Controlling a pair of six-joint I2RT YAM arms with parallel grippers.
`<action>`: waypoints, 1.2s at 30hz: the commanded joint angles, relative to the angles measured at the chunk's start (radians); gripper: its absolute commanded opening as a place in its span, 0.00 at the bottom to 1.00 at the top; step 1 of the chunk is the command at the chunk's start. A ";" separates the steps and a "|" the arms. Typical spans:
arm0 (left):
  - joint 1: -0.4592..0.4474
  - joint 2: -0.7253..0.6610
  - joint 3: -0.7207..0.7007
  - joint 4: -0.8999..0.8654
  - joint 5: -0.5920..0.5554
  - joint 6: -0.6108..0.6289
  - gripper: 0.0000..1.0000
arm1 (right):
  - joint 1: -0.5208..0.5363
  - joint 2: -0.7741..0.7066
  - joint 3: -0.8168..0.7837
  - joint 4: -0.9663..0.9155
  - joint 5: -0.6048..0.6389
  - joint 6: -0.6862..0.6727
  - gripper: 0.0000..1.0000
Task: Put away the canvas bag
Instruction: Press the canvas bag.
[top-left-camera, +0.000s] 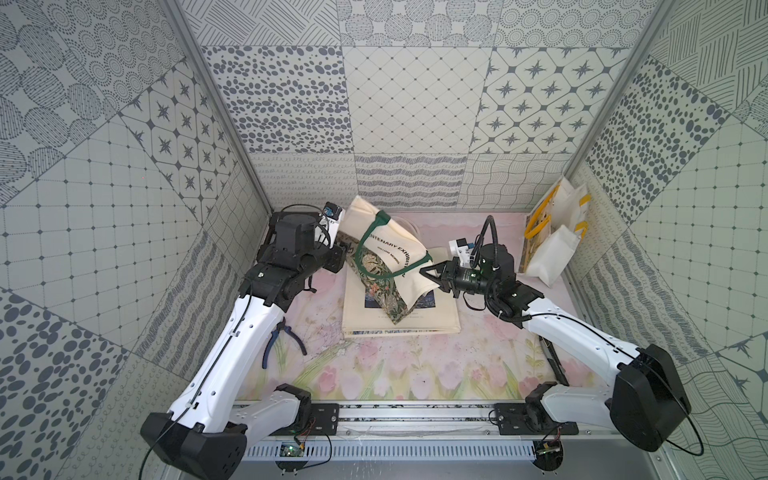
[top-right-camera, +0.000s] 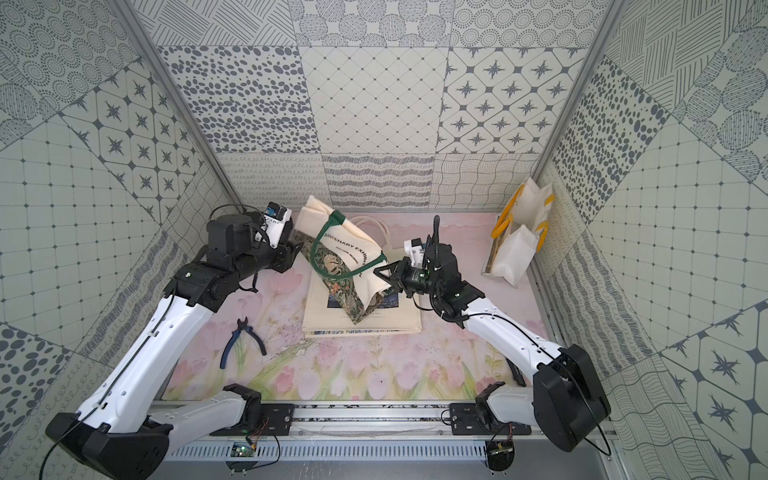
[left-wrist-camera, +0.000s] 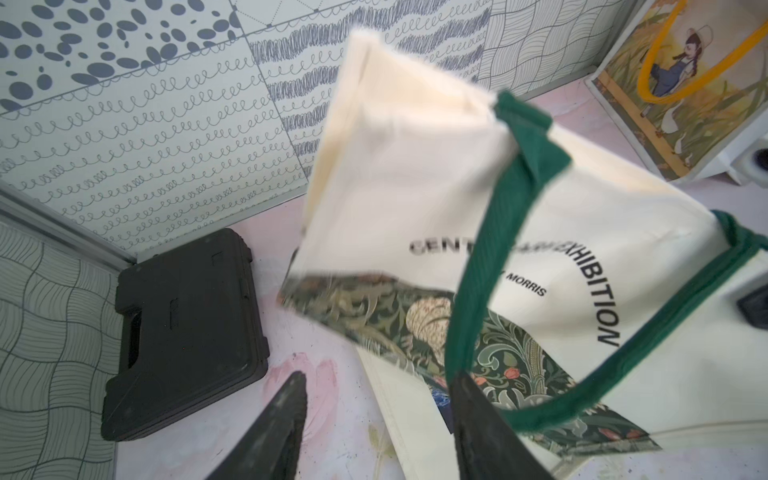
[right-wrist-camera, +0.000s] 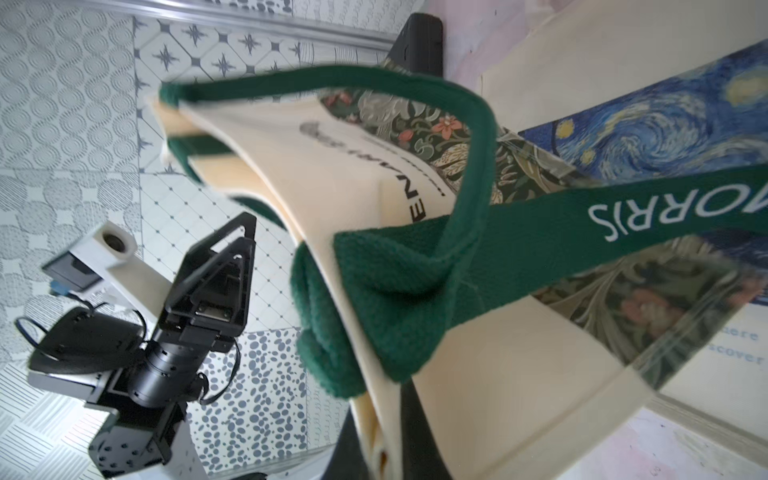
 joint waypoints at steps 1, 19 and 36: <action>-0.009 -0.037 -0.012 -0.015 -0.007 -0.023 0.56 | -0.020 -0.037 -0.007 0.223 0.029 0.147 0.00; -0.331 -0.095 -0.248 0.282 0.358 0.261 0.60 | -0.010 -0.022 -0.009 0.061 0.010 0.173 0.00; -0.696 0.182 -0.203 0.444 -0.250 0.506 0.66 | 0.036 0.014 0.010 0.107 -0.013 0.220 0.00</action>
